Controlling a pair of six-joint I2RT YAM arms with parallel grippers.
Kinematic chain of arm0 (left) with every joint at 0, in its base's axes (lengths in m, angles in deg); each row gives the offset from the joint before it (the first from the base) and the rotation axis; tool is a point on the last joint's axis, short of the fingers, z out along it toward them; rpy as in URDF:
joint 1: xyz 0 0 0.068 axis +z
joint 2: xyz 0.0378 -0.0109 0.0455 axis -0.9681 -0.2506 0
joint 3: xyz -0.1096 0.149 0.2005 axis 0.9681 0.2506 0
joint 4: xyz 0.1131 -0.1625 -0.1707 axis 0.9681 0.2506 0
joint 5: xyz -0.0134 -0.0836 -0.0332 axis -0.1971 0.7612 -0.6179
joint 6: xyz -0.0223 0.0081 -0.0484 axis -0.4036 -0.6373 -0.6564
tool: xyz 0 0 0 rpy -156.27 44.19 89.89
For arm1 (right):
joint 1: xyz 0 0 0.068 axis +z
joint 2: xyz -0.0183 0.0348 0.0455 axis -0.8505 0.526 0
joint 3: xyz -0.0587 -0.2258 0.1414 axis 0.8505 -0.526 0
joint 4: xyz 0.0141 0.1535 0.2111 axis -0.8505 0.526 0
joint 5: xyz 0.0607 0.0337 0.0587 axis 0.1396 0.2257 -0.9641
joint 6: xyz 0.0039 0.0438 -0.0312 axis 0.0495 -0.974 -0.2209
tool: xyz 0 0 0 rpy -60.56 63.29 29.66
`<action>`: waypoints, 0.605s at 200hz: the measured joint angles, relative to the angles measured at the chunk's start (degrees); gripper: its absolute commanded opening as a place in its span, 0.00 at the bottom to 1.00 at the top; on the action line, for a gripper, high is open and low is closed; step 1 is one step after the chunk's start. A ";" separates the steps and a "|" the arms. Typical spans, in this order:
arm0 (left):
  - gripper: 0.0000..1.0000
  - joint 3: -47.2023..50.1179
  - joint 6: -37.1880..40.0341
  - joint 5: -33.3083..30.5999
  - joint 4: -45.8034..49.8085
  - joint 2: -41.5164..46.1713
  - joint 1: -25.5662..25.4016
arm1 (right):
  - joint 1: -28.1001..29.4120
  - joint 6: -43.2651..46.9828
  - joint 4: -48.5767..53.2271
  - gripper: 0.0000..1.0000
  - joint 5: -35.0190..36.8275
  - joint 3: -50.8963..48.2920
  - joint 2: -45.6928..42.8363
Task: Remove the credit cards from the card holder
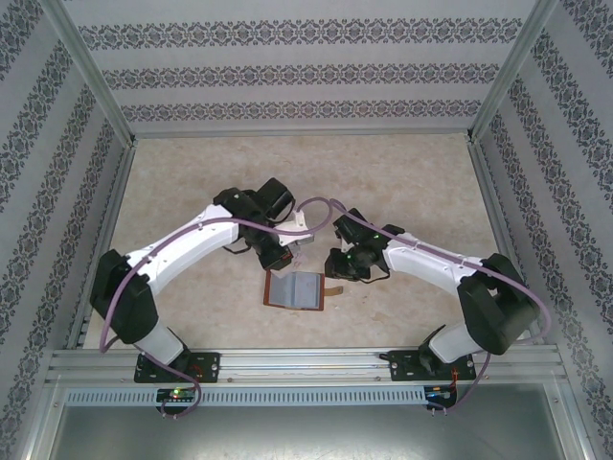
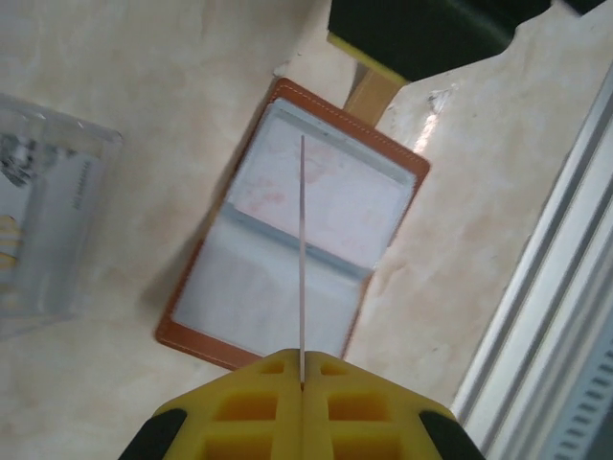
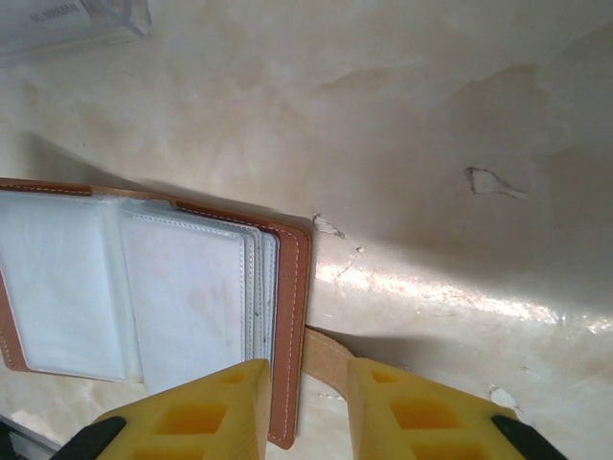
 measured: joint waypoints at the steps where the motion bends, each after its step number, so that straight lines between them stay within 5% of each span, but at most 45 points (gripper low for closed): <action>1: 0.00 -0.39 0.44 -0.13 0.22 -0.33 0.02 | -0.02 0.02 0.02 0.29 0.00 0.00 -0.04; 121: 0.00 -26.82 20.04 -12.17 10.84 -20.70 9.22 | -1.09 0.92 3.41 0.29 1.07 -0.48 -4.39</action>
